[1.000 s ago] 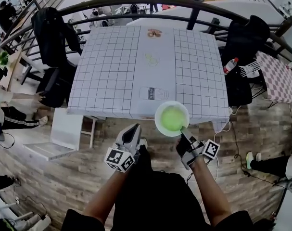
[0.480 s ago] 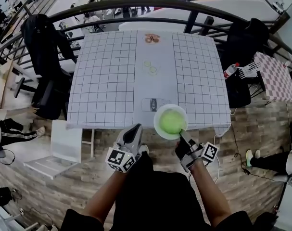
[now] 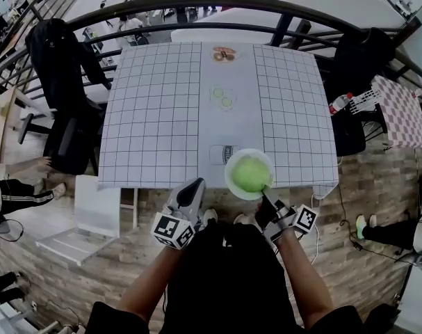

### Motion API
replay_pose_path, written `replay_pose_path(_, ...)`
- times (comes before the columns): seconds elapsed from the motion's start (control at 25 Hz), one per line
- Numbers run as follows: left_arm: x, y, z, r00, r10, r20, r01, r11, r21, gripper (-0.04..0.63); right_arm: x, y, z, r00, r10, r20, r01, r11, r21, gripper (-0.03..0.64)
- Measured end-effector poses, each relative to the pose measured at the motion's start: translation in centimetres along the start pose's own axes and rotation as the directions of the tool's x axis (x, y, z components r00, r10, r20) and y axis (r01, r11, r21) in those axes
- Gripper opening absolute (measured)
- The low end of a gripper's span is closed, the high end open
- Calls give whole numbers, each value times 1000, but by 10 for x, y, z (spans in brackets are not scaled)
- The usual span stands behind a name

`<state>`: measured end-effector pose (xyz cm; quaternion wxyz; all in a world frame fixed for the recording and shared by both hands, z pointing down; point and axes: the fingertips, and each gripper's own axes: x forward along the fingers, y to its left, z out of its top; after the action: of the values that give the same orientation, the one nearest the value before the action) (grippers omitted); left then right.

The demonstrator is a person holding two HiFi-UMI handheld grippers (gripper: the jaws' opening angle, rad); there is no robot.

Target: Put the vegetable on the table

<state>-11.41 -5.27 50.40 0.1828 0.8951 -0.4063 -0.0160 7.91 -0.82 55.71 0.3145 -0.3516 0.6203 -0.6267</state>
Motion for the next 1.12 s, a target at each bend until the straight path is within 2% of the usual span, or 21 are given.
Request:
replay_pose_path(0.12,3,3,-2,1000,12,3,-12,1000,-18,9,8,-2,3,1000,-4,-11,4,1000,-4,20)
replay_pose_path(0.52,19,15,-2,998,59,4,-59,998,-2,9,40,-17,21,998,-5,-69,6,1000,5,20)
replay_pose_path(0.8,48,29,1,991,130,-10,-130,991,-5,9,63,-36,58,996,-15,-86,15,1000,-9,21)
replay_pose_path(1.12,83,38,8,989,150,-13,-150,989,-8,9,86,-61,88,992,-51,-114,50,999,-13,21)
